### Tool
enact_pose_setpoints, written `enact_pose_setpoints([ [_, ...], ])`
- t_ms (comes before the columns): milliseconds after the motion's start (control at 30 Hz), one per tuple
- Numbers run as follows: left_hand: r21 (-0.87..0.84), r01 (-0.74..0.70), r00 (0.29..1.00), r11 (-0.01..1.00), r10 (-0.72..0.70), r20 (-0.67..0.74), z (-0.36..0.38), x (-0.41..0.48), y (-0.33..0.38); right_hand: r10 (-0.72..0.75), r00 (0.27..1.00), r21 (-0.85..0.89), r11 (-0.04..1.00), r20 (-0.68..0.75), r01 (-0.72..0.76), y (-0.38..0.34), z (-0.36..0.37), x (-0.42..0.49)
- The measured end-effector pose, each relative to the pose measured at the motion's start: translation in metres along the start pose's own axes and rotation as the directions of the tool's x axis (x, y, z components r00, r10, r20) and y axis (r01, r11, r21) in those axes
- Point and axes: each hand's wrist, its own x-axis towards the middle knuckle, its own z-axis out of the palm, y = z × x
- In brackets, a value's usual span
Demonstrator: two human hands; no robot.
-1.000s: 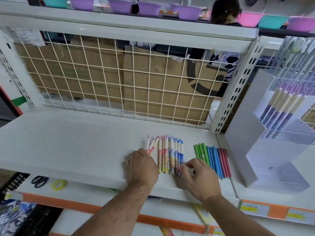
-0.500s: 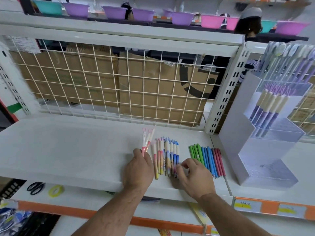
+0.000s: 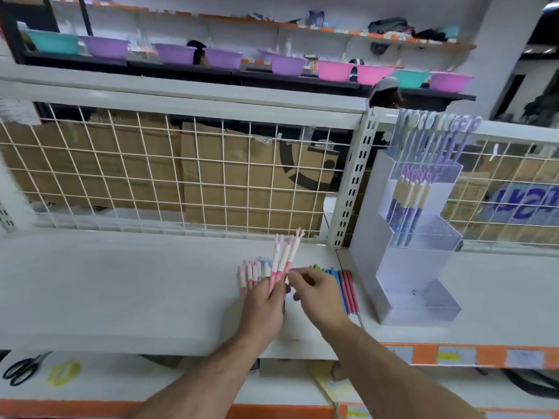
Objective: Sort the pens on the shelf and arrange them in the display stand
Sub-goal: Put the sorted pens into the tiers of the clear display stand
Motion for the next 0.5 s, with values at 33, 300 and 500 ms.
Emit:
enact_pose_setpoints([
  [33,-0.008,-0.019,0.999,1.0,0.019,0.028,0.007,-0.002,0.005,0.002,1.0,0.054,0.999,0.004,-0.002,-0.007,-0.006,0.0],
  [300,-0.161,0.011,0.988,0.987,0.015,0.156,0.062,-0.014,0.037,-0.021,0.996,0.033,0.999,-0.09,0.024,-0.012,-0.078,0.009],
  [500,-0.238,0.005,0.986,0.971,0.034,0.16,0.126,-0.016,0.059,-0.076,0.996,0.041,0.996,-0.056,0.078,-0.006,-0.14,0.023],
])
